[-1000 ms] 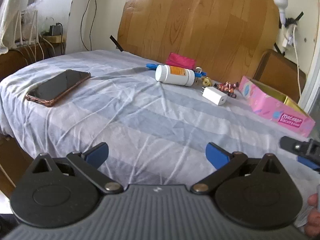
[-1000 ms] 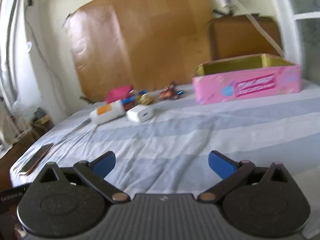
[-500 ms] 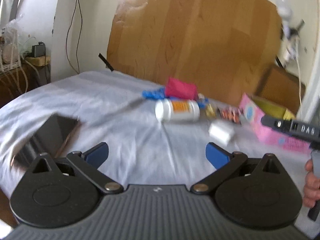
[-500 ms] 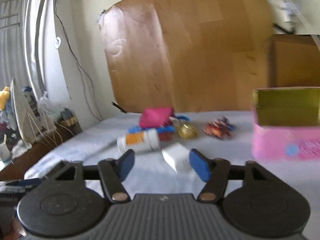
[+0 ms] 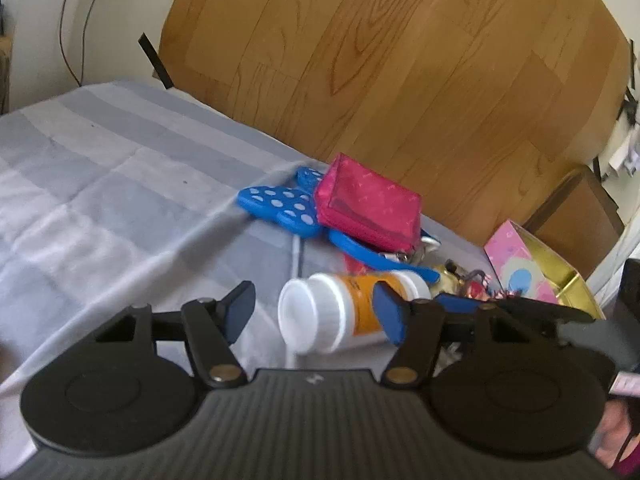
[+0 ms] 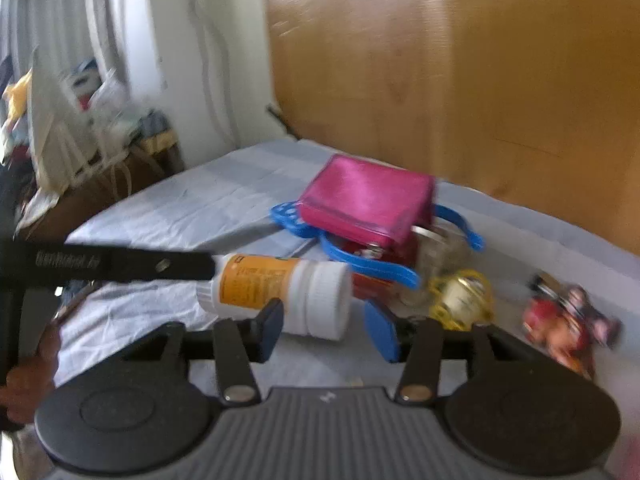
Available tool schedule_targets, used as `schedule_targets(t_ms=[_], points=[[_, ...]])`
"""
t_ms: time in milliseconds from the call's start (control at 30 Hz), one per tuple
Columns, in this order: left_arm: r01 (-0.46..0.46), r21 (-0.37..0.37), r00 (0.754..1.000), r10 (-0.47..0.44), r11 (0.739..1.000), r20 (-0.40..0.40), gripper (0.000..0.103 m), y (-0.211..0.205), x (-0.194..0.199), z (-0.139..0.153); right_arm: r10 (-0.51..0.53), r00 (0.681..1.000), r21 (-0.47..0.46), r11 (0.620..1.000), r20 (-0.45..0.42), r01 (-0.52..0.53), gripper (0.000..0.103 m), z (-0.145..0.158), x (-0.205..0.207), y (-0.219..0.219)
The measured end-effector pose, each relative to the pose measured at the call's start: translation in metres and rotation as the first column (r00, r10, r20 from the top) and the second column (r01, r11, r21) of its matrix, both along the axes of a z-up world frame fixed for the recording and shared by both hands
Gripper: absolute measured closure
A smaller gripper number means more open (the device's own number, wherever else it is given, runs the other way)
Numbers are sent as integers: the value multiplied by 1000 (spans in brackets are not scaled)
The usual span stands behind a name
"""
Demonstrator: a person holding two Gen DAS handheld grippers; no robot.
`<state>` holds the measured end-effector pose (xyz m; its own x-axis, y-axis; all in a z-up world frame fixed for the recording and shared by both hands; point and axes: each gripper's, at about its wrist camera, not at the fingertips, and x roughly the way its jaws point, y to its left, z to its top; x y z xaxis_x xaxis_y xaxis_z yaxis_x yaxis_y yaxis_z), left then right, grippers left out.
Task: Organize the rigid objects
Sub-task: 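Reach the left gripper to the white pill bottle and grasp it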
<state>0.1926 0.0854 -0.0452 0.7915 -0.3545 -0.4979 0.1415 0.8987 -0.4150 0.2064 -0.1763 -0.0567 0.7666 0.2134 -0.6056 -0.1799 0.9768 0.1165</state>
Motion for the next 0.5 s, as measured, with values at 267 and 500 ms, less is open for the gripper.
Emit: schedule_targets(t_ms=[267, 500], points=[[31, 6, 999, -31, 1000, -23, 38, -13, -8, 6, 58, 998, -65, 996, -5, -58, 45, -9, 10, 19], [41, -4, 999, -41, 999, 4, 38, -24, -75, 30, 48, 996, -86, 995, 73, -42, 47, 9, -52, 31]])
